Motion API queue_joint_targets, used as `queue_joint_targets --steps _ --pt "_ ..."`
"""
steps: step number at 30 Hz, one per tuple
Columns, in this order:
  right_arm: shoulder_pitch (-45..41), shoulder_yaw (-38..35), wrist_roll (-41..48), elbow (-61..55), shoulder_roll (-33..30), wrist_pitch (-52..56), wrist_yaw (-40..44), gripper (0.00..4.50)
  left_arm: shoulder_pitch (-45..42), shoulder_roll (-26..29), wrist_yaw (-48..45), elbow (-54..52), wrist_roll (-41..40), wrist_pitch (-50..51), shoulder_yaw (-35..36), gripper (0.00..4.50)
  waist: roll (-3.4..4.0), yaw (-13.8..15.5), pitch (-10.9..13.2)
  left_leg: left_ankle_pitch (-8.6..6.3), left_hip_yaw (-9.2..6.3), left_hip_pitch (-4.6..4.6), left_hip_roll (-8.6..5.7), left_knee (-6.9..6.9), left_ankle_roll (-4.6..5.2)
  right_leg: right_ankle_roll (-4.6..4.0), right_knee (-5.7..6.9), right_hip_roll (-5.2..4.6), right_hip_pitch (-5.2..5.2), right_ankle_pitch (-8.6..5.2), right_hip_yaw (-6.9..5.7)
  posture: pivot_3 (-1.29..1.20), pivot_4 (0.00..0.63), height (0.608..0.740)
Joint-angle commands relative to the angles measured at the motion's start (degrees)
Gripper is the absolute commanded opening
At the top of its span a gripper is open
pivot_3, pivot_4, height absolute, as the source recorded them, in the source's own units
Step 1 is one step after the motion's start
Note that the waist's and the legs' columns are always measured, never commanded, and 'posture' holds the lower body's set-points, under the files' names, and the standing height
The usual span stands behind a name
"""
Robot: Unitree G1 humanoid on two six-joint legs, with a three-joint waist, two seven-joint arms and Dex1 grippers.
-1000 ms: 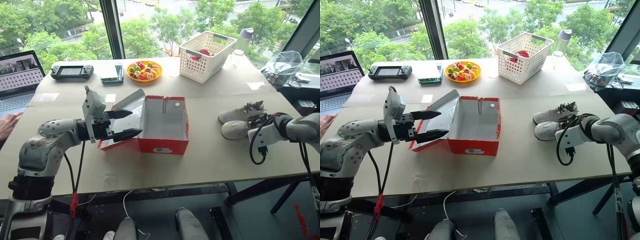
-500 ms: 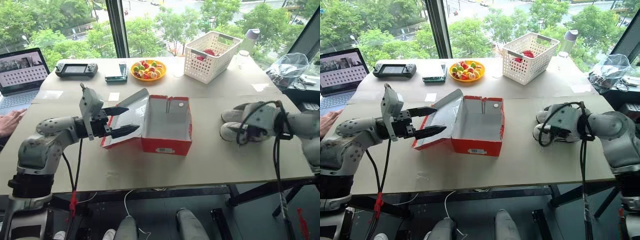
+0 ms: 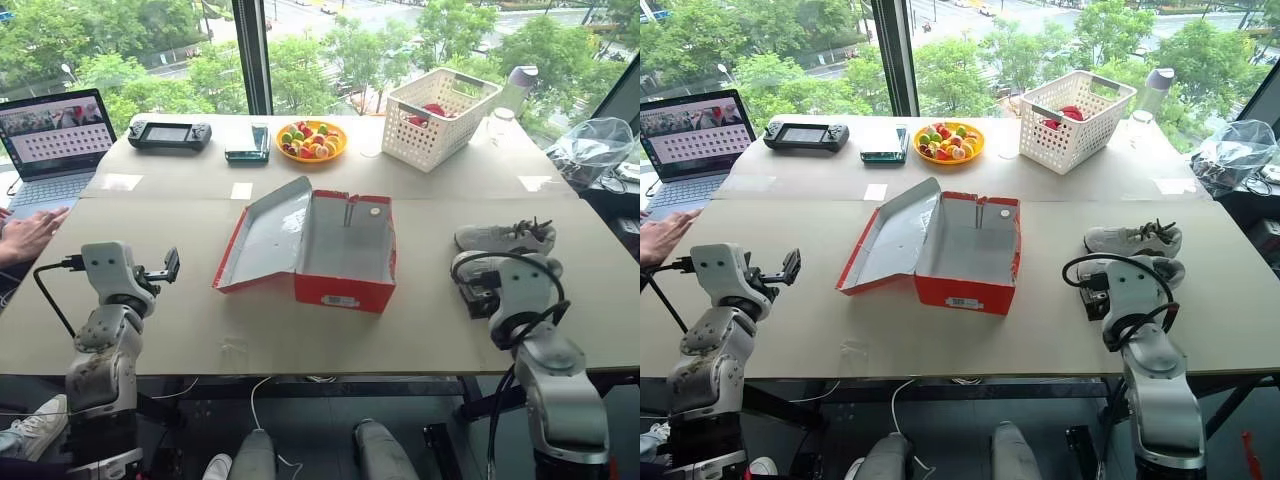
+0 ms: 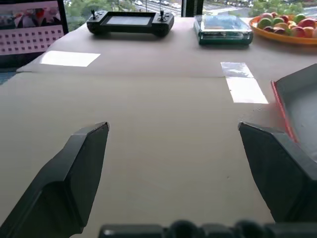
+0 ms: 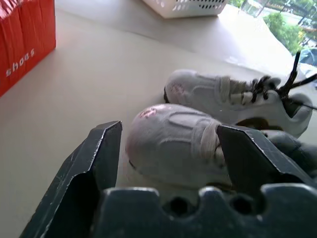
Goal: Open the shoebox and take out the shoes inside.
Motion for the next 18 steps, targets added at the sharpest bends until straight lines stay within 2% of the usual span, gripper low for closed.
queue_joint_targets --steps 1,8,18 --pt "0.7 1.31 -2.72 4.93 0.11 -11.18 -2.24 3.66 0.66 -0.6 1.32 2.51 1.7 -5.54 0.73 4.5 -0.07 -0.07 -0.04 0.0 0.0 0.02 0.0 0.0 0.0 -0.02 0.0 0.0 0.01 -0.01 -0.01 0.0 0.15 0.704" --pt "0.58 -1.1 -1.74 10.91 0.58 -18.42 -2.94 3.66 0.34 -0.6 0.68 4.92 1.54 -8.68 0.33 4.5 -0.06 0.0 -0.04 0.0 0.0 -0.12 0.01 -0.01 0.0 -0.02 -0.02 0.01 -0.07 -0.05 -0.01 0.0 0.15 0.704" --pt "1.48 0.99 -2.05 13.89 1.25 -21.8 -1.86 3.66 2.63 -1.72 2.04 4.07 2.0 -11.05 0.45 4.5 -0.07 -0.1 -0.04 0.0 0.0 -0.07 0.01 -0.01 0.0 -0.02 0.0 0.01 -0.04 -0.07 -0.01 0.0 0.15 0.704"
